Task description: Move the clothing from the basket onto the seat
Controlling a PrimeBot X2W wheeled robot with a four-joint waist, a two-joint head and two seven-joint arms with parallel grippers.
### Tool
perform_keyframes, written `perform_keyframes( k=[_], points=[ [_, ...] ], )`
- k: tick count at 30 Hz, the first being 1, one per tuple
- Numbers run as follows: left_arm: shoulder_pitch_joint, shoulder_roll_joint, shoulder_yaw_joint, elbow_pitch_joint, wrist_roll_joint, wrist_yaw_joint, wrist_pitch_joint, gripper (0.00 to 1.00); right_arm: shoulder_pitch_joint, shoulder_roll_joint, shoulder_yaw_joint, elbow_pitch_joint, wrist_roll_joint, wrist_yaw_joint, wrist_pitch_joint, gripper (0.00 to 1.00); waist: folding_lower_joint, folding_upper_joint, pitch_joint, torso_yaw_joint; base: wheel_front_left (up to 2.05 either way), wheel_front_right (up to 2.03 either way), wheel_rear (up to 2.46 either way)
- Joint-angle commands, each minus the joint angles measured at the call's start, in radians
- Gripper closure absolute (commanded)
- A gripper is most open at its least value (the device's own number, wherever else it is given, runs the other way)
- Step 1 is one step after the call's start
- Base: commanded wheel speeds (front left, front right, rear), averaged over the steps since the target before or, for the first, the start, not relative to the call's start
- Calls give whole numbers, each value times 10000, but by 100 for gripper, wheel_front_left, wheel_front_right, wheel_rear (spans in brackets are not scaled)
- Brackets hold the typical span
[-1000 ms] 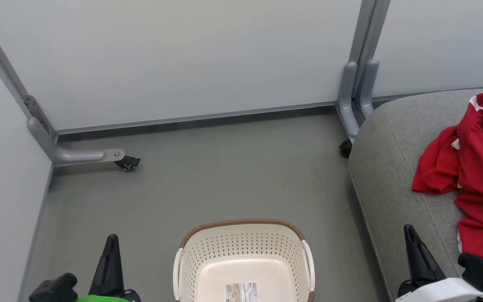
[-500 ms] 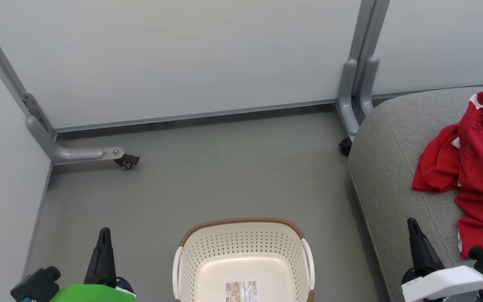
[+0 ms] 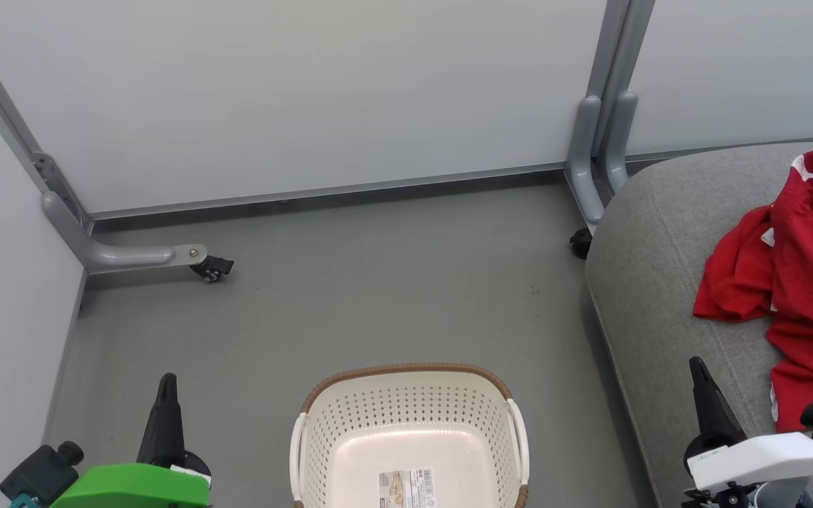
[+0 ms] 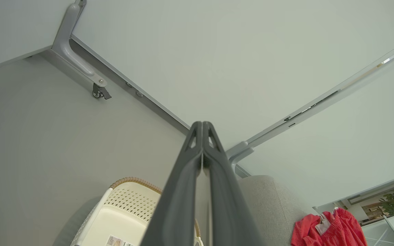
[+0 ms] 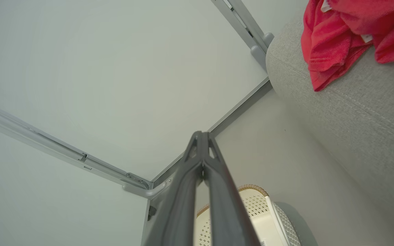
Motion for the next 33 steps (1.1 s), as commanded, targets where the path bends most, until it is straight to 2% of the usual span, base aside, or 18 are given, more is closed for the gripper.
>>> perform_keyframes(
  k=[1, 33],
  points=[
    [-338, 80, 76, -60, -321, -63, 73, 100, -293, -80, -41, -52, 349, -3, 70, 100, 0, 0, 7, -1, 0, 0, 0],
    [-959, 86, 516, 337, -3656, -223, 955, 100, -891, -111, -259, 389, 3798, -5, 949, 100, 0, 0, 163, -24, 0, 0, 0]
  ],
)
